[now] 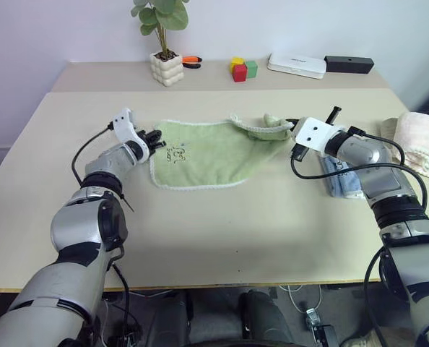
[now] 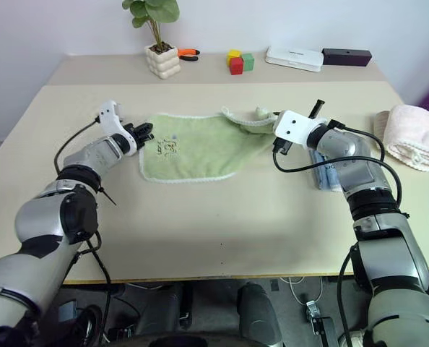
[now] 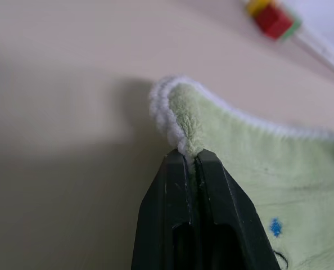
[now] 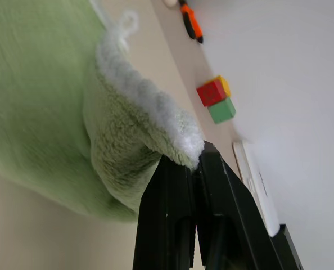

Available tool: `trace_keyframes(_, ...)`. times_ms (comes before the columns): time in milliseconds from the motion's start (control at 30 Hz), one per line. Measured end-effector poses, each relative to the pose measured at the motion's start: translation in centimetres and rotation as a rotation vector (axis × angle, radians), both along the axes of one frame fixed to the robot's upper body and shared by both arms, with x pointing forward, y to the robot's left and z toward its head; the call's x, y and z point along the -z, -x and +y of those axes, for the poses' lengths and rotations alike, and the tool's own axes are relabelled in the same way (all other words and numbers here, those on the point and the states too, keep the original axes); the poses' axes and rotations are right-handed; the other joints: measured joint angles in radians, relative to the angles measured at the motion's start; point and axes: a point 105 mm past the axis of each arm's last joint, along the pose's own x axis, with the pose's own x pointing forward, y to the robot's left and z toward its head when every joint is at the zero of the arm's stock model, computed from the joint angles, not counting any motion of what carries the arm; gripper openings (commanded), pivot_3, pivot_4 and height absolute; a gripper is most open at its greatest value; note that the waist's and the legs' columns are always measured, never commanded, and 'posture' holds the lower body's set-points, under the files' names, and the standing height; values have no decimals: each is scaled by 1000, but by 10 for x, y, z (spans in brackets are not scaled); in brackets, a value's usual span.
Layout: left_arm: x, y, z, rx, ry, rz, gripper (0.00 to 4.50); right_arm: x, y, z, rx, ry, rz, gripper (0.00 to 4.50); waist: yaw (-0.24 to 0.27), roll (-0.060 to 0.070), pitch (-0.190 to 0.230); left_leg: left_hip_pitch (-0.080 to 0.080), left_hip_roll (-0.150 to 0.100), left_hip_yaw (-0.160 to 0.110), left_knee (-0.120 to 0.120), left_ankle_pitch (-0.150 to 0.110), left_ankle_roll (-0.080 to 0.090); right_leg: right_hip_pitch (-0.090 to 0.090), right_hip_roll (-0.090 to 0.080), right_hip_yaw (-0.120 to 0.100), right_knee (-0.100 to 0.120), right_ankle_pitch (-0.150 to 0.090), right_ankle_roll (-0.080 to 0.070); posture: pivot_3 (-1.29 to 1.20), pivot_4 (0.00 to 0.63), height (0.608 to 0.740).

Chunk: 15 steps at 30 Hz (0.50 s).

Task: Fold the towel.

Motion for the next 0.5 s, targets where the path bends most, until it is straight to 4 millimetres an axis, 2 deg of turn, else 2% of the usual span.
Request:
trace_keyframes(67,-24,-1,13,-20,-59,-95,66,1,-5,-9,40,-12,8,0,0,0,0,0,0,0,0,0,0,0,0,0,0,0,0,0,150,740)
trace_keyframes(133,-51,-4,17,-28,-116,-194,66,-7,-15,-16,92,-20,-10,0,0,0,0,0,0,0,0,0,-1,0,0,0,0,0,0,0,150,740)
trace_keyframes(267,-104,-6,6,-29,-262,-386,66,-58,-38,-10,169,-43,-156,0,2,0,0,0,0,0,-1,0,-1,0,0,0,-1,0,0,0,150,740)
trace_keyframes(367,-123,-2,-4,4,-378,-512,66,-84,-41,-4,166,-54,-234,0,3,0,0,0,0,0,-3,0,-1,0,0,0,-1,0,0,0,150,740)
trace_keyframes(433,-126,6,-8,94,-366,-581,66,-81,-34,5,76,-34,-223,0,0,0,0,0,0,1,-3,0,-1,0,0,0,-1,0,0,0,150,740)
trace_keyframes(500,-121,16,0,149,-361,-628,66,-59,-21,14,-40,-12,-155,0,-4,0,0,0,0,1,-3,0,0,0,0,0,-1,0,0,0,150,740)
